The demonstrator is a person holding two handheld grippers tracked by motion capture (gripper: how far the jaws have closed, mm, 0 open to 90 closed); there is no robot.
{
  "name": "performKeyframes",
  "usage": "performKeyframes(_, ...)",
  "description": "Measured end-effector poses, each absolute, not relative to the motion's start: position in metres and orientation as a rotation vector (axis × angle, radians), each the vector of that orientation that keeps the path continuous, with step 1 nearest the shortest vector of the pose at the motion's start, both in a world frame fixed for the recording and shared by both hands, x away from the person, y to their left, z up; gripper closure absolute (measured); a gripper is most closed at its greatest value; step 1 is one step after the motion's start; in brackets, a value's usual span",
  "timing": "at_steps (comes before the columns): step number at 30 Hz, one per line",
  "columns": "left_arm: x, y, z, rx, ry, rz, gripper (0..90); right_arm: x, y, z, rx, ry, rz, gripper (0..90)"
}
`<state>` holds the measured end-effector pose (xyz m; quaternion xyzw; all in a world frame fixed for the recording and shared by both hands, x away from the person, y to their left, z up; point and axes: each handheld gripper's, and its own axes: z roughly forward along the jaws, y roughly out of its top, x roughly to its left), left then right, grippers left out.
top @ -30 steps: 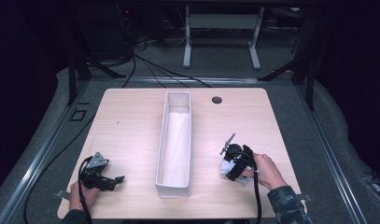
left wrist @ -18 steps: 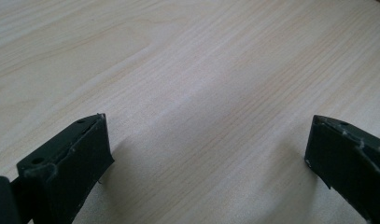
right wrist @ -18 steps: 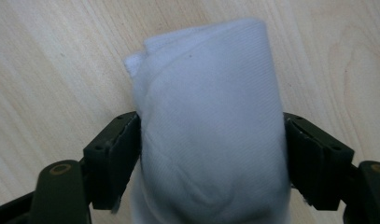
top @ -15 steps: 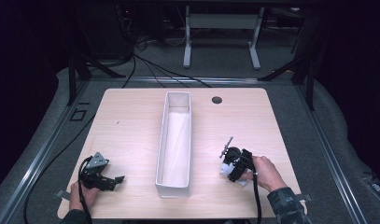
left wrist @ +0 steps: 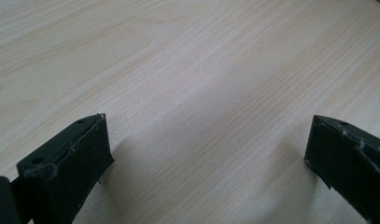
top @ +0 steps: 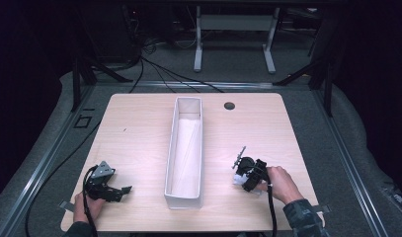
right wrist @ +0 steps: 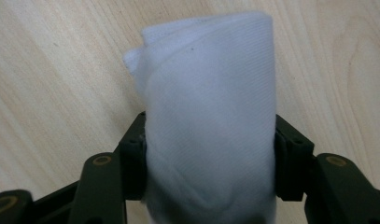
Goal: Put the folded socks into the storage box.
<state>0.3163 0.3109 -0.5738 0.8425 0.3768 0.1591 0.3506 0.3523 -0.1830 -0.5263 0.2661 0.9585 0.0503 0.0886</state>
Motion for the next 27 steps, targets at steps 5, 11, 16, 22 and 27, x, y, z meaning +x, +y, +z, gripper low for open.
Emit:
performKeyframes(5, 0.316, 0.311, -0.574, 2.182, 0.976, 0.412, 0.1, 0.353, -0.184, -0.526, 0.793, 2.841, 0.138, 48.9)
performKeyframes(11, 0.316, 0.311, -0.574, 2.182, 0.976, 0.412, 0.2, 0.352, -0.185, -0.525, 0.814, 2.838, 0.152, 52.0)
performKeyframes(16, 0.316, 0.311, -0.574, 2.182, 0.976, 0.412, 0.2, 0.353, -0.189, -0.523, 0.827, 2.847, 0.159, 53.9)
performKeyframes(22, 0.316, 0.311, -0.574, 2.182, 0.975, 0.412, 0.2, 0.353, -0.193, -0.52, 0.851, 2.855, 0.175, 54.5)
performKeyframes(27, 0.316, 0.311, -0.574, 2.181, 0.976, 0.412, 0.2, 0.354, -0.197, -0.513, 0.849, 2.845, 0.182, 54.8)
